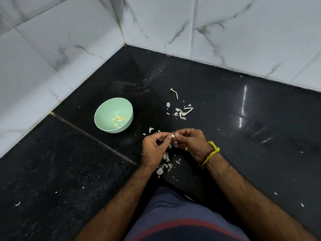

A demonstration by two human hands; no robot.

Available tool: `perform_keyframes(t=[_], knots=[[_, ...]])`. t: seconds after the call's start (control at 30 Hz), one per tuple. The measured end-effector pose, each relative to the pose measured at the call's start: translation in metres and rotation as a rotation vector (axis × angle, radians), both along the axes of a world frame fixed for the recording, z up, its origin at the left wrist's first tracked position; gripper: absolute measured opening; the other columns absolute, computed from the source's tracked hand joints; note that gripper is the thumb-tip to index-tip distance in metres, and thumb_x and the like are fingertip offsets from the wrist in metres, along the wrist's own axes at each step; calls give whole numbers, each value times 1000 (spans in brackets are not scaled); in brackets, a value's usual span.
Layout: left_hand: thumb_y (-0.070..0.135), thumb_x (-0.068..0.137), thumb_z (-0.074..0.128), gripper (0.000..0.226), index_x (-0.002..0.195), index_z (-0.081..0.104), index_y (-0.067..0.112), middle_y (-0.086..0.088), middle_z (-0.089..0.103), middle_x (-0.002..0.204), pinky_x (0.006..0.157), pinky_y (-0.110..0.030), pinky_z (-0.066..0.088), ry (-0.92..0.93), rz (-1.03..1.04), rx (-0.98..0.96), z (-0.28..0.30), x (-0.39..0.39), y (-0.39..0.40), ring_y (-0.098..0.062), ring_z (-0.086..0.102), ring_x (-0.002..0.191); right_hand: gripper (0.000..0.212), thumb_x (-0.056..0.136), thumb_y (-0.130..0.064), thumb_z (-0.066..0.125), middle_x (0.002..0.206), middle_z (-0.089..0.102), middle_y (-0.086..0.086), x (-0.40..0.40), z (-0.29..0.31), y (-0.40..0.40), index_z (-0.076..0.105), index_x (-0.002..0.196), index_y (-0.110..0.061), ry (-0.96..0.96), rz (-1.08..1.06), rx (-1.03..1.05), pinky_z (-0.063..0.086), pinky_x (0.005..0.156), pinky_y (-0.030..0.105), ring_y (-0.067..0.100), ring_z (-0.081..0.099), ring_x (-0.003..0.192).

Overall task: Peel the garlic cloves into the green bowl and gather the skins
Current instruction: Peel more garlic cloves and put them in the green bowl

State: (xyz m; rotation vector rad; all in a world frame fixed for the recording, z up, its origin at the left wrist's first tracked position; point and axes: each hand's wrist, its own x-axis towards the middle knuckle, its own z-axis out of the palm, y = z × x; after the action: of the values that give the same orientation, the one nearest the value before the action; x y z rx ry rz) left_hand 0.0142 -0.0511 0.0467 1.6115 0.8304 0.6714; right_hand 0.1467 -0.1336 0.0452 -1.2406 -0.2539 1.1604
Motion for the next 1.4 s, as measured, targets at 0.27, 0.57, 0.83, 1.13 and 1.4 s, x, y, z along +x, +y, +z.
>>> perform_keyframes(t=[0.27,0.57,0.83,1.13,1.4], knots=[[2,91,70,13,103,76,1,-8,78,90,83,-30,60,-56,32,-108,0,2,-2,-19,74,85,5,88,1,66,70,70,13,1,2,3,69,90,4,2,-14,1,57,58,24,15,65,57],[-2,89,72,10,97,77,1,-3,78,82,75,-21,57,-43,86,-136,-3,7,0,-12,73,78,2,88,0,68,68,70,9,-3,2,4,70,87,0,-75,-38,-22,57,58,23,13,64,56],[0,88,70,6,90,75,-3,-5,72,72,62,-17,53,19,131,-146,0,20,-5,-5,63,62,3,87,0,67,79,71,9,-2,-1,4,70,87,-1,45,-50,19,58,71,28,17,67,73],[10,87,67,11,82,72,2,-1,66,67,61,-24,48,103,155,-213,-4,17,-4,-6,56,59,7,85,-1,73,77,73,4,-16,-2,4,73,89,-7,-305,-140,6,58,70,27,15,68,74],[22,78,67,19,71,71,5,-1,62,63,61,-27,48,172,189,-150,2,13,0,-9,52,61,17,84,-4,74,95,76,4,-24,-3,5,77,101,-8,-944,-32,-79,53,82,14,11,70,89]])
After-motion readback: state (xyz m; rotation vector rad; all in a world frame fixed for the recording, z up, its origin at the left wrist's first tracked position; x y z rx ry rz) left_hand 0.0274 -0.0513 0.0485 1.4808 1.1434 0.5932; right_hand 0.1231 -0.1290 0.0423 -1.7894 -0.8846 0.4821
